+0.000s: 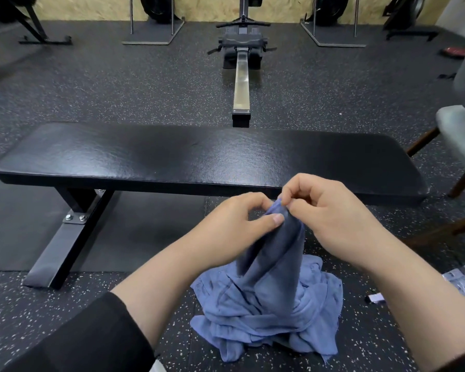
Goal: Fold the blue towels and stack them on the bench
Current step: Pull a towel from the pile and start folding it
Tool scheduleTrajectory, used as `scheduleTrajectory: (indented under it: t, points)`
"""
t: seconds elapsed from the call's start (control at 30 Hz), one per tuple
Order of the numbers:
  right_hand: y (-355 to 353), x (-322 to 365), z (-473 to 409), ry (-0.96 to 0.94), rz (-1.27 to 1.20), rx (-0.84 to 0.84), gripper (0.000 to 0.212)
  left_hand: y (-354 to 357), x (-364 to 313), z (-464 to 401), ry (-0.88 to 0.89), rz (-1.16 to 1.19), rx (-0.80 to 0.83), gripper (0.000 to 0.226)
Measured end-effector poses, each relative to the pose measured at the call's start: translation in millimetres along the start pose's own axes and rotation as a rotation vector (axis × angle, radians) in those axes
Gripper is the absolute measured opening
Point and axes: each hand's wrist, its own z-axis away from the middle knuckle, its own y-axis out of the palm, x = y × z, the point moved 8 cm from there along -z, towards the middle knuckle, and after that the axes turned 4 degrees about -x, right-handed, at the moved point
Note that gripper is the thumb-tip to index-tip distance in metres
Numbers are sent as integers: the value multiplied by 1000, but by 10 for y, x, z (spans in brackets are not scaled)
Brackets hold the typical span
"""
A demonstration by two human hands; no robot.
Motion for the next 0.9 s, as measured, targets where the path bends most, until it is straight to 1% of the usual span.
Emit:
scheduleTrajectory:
  t: [0.07,0.17,0.2,0.23,0.27,0.3,0.37,0.4,0.47,0.53,0.57,0.63,0.7,0.77,0.83,0.9]
  points:
    - [-46,-8,4,2,8,-16,29,-38,-18,-2,5,31,-58,16]
    - [-43,31,21,-11,-88,23,14,-94,-82,16,41,74,-116,22]
    - [-38,24,27,-7,-123,39,16,-108,-86,20,40,84,-132,23]
    - [-48,7,30,6,-138,39,23,-125,-94,31,36,87,-147,23]
    - [-71,-11,23,12,-115,30,27,-145,-98,37,36,89,-163,22]
    - [-96,-27,15,15,-67,23,25,-166,-112,44,42,96,-177,20]
    - [-137,-18,14,8,56,26,9,-193,-160,73,61,124,-170,15]
    - [-160,0,20,-5,81,16,8,-193,-176,90,63,143,-150,14]
    - [-199,74,45,-47,93,-20,12,-165,-185,137,31,218,-94,17]
    - [-209,169,90,-86,69,-43,16,-143,-127,170,-41,320,-71,23]
    - [-213,207,114,-99,58,-52,17,-147,-96,179,-74,372,-77,20]
    - [-224,263,146,-122,45,-70,19,-149,-61,198,-104,435,-77,7]
    - [-229,297,165,-131,43,-81,18,-113,-72,216,-84,393,-24,16]
    - [-226,311,179,-133,45,-89,18,-66,-120,240,-49,335,16,15]
    - [-228,335,198,-129,43,-101,18,-66,-151,250,-30,310,-30,11]
    - [-242,365,212,-129,39,-118,17,-114,-156,239,-13,255,-157,13]
